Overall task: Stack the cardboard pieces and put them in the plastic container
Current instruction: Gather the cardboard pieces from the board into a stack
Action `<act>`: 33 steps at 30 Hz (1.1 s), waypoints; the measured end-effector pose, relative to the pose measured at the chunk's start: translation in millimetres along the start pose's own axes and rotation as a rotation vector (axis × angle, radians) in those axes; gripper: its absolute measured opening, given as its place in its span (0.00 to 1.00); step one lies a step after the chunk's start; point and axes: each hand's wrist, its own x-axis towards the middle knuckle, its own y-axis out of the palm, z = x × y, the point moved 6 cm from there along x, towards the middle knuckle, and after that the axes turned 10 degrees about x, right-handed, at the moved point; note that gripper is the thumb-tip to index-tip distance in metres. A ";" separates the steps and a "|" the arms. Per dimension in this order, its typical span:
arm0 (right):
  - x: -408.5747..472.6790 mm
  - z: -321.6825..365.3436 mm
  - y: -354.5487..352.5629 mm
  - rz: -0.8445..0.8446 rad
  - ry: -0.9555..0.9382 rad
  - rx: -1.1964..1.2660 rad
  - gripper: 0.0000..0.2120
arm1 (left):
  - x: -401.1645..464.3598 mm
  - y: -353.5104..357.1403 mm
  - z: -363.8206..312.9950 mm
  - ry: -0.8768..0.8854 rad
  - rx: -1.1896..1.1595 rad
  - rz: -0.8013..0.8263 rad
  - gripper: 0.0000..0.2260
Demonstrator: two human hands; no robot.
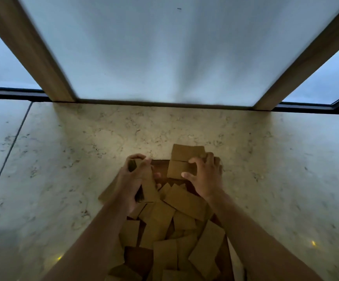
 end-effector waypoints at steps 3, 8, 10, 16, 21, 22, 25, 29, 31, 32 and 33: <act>-6.6 -11.5 4.7 -0.028 -0.070 0.074 0.21 | 12.2 15.2 3.8 -0.027 0.089 -0.039 0.12; -13.2 -22.4 -3.6 -0.136 0.029 -0.002 0.46 | 21.5 43.2 3.0 0.077 0.412 -0.103 0.21; -17.7 -21.6 -0.1 -0.101 0.104 -0.074 0.50 | 25.8 52.6 5.6 0.076 0.508 -0.096 0.25; -2.0 -37.9 -8.9 -0.079 0.240 0.643 0.20 | 32.6 63.2 -4.9 0.061 0.647 -0.165 0.33; 3.9 -20.2 -44.7 0.352 -0.195 0.891 0.13 | 23.2 67.6 -13.4 -0.068 0.750 0.159 0.26; 2.9 -9.3 -44.6 0.471 -0.259 0.817 0.13 | 19.2 73.8 -6.5 -0.135 0.740 0.316 0.21; 15.2 17.7 -42.2 0.432 -0.340 0.899 0.12 | 16.7 78.9 11.1 -0.250 0.604 0.446 0.13; 50.0 8.0 -28.7 0.091 -0.238 0.614 0.17 | 22.6 65.3 21.1 -0.298 0.091 0.356 0.20; 61.5 -2.2 -13.3 0.145 -0.222 0.142 0.29 | 24.9 56.3 22.1 -0.294 -0.096 0.333 0.25; 63.7 -5.2 -9.5 0.156 -0.222 0.034 0.33 | 26.0 51.9 21.4 -0.275 -0.109 0.307 0.28; 64.5 -7.8 -8.8 0.133 -0.218 0.021 0.33 | 26.9 48.1 20.1 -0.248 -0.089 0.272 0.30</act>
